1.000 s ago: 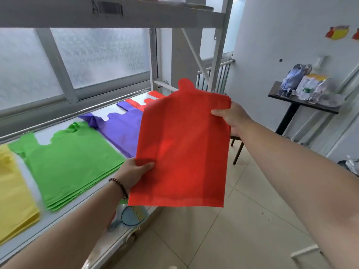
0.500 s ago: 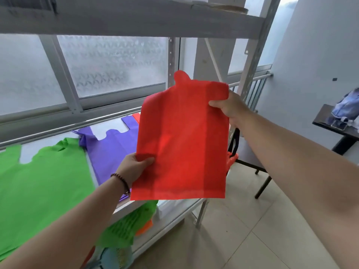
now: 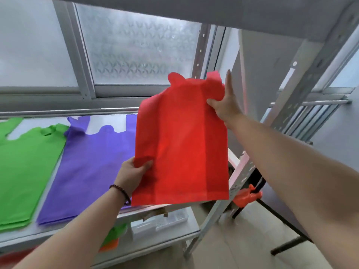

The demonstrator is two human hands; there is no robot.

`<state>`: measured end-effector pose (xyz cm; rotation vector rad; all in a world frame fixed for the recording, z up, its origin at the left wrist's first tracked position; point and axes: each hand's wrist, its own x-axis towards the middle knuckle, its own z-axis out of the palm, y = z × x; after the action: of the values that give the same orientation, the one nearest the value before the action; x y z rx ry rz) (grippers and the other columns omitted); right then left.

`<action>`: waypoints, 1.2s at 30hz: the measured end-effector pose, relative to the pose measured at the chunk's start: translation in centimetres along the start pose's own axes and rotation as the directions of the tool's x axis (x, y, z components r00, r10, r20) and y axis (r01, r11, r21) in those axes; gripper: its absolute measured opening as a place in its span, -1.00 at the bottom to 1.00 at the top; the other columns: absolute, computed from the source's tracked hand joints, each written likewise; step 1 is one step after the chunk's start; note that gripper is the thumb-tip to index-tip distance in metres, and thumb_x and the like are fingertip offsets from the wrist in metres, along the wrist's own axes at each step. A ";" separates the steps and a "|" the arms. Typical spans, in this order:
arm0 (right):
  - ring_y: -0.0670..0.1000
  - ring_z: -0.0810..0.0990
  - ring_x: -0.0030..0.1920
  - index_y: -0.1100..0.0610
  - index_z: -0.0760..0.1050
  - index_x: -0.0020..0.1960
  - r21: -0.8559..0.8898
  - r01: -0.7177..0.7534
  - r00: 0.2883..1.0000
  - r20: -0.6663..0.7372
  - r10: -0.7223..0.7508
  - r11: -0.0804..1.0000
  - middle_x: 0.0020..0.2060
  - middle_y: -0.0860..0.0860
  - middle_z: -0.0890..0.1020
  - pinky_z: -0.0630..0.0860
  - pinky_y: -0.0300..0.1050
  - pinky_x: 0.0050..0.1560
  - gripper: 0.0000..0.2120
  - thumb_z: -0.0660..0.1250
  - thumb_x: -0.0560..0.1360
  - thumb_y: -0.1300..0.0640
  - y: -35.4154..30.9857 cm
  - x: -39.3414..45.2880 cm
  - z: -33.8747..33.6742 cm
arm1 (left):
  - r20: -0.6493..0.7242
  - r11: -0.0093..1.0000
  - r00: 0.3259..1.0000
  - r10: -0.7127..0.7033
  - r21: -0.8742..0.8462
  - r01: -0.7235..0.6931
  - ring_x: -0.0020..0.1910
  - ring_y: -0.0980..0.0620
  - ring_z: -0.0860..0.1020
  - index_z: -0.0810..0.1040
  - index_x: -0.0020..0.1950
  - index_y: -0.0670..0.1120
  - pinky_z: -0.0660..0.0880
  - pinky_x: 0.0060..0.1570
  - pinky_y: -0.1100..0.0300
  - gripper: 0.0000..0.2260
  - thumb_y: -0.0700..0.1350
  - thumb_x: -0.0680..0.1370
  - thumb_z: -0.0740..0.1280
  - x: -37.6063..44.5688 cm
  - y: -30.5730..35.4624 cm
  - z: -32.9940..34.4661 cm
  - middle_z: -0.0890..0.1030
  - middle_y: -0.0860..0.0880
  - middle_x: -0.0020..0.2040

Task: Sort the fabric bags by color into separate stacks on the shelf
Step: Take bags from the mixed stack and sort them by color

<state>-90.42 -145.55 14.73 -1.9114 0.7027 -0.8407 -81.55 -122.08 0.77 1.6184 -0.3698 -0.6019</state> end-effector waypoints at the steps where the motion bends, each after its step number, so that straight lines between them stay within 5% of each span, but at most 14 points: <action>1: -0.02 0.57 -0.04 -0.17 -0.21 0.52 -0.016 0.020 1.000 -0.024 -0.020 1.000 0.18 -0.03 0.52 0.57 -0.06 0.11 -0.11 0.28 0.46 0.27 0.7 1.4 0.2 | -0.040 1.000 0.999 0.008 -0.013 -0.008 -0.47 0.18 0.57 0.56 -0.12 -0.04 0.58 -0.39 0.25 -0.89 -0.26 0.50 0.35 0.9 -0.2 1.0 0.65 0.10 -0.40; 4: 0.09 0.48 0.25 0.02 -0.26 0.54 -0.126 -0.042 0.997 -0.065 0.034 0.991 0.40 0.07 0.36 0.37 0.03 0.34 -0.10 0.32 0.46 0.15 3.9 4.7 2.1 | -0.096 0.994 0.995 0.005 0.113 0.006 -0.25 0.03 0.63 0.57 0.00 -0.10 0.60 -0.13 0.13 -0.90 -0.24 0.50 0.34 3.7 -1.4 3.4 0.66 -0.07 -0.12; 8: 0.17 0.34 0.40 0.27 -0.34 0.50 -0.479 -0.286 0.915 0.122 0.385 0.830 0.44 0.19 0.29 0.29 -0.03 0.36 -0.08 0.31 0.50 0.11 11.5 4.6 6.0 | -0.119 0.912 0.978 -0.169 0.359 0.201 0.06 -0.10 0.58 0.51 0.18 -0.23 0.49 0.11 0.08 -0.65 -0.16 0.43 0.37 6.6 -3.9 4.6 0.60 -0.13 0.10; 11: 0.20 0.32 0.41 0.33 -0.04 0.49 -0.661 -0.339 0.848 0.093 0.521 0.670 0.42 0.25 0.29 0.30 0.00 0.33 -0.35 0.21 0.53 0.21 15.5 3.2 7.6 | -0.210 0.867 0.944 -0.254 0.382 0.318 0.17 -0.17 0.52 0.37 0.26 -0.26 0.46 0.15 0.07 -0.51 -0.08 0.41 0.37 7.2 -4.4 4.7 0.52 -0.19 0.20; 14: 0.22 0.44 0.32 0.32 0.27 0.36 -0.732 -0.317 0.830 0.094 0.549 0.603 0.31 0.24 0.44 0.41 0.00 0.23 -0.59 0.16 0.53 0.27 17.2 3.1 7.9 | -0.252 0.830 0.930 -0.267 0.430 0.355 0.20 -0.18 0.48 0.28 0.28 -0.27 0.41 0.10 0.09 -0.57 -0.15 0.50 0.32 7.7 -4.8 5.2 0.47 -0.21 0.22; 20: 0.20 0.46 0.31 0.32 0.34 0.32 -0.840 -0.169 0.829 0.162 0.536 0.516 0.29 0.22 0.48 0.41 -0.04 0.23 -0.63 0.14 0.53 0.28 17.3 3.4 7.5 | -0.328 0.785 0.922 -0.206 0.508 0.356 0.14 -0.20 0.50 0.24 0.06 -0.10 0.44 0.05 0.07 -0.75 -0.18 0.48 0.28 7.8 -4.5 5.1 0.50 -0.19 0.09; 25: 0.21 0.51 0.20 0.25 0.42 0.22 -0.841 0.020 0.861 0.289 0.419 0.540 0.20 0.18 0.51 0.45 -0.07 0.03 -0.68 0.16 0.48 0.24 13.4 3.3 7.5 | -0.290 0.678 0.956 -0.036 0.696 0.236 0.23 -0.22 0.42 0.33 0.32 -0.20 0.39 0.19 0.03 -0.58 -0.13 0.49 0.28 7.6 -1.8 3.2 0.38 -0.23 0.28; 27: 0.20 0.50 0.22 0.23 0.41 0.24 -0.787 0.144 0.869 0.391 0.303 0.600 0.21 0.19 0.51 0.45 -0.08 0.09 -0.65 0.21 0.47 0.23 11.1 3.3 8.0 | -0.229 0.617 0.973 0.024 0.769 0.166 0.28 -0.20 0.38 0.34 0.35 -0.19 0.37 0.27 0.03 -0.56 -0.10 0.50 0.28 7.4 -0.4 1.4 0.39 -0.21 0.30; 31: 0.13 0.48 0.26 0.17 0.39 0.35 -0.620 0.374 0.807 0.584 0.088 0.689 0.25 0.13 0.54 0.40 -0.12 0.20 -0.53 0.32 0.44 0.18 5.2 1.8 10.2 | -0.207 0.513 0.970 0.128 0.851 0.114 0.28 -0.17 0.41 0.41 0.33 -0.13 0.38 0.27 -0.03 -0.57 -0.06 0.48 0.31 5.9 2.8 -3.7 0.45 -0.18 0.29; 36: 0.11 0.48 0.28 0.17 0.36 0.39 -0.454 0.596 0.688 0.713 -0.131 0.662 0.28 0.11 0.52 0.38 -0.14 0.21 -0.49 0.33 0.46 0.16 -2.3 -1.6 14.8 | -0.252 0.440 0.946 0.204 0.887 0.141 0.30 -0.15 0.43 0.42 0.33 -0.15 0.38 0.29 -0.01 -0.53 -0.07 0.45 0.35 1.7 6.5 -11.2 0.48 -0.18 0.30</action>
<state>-79.48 -135.86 11.05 -2.8683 0.1313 -0.0858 -73.02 -114.87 7.54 2.7194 -0.5176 -0.0178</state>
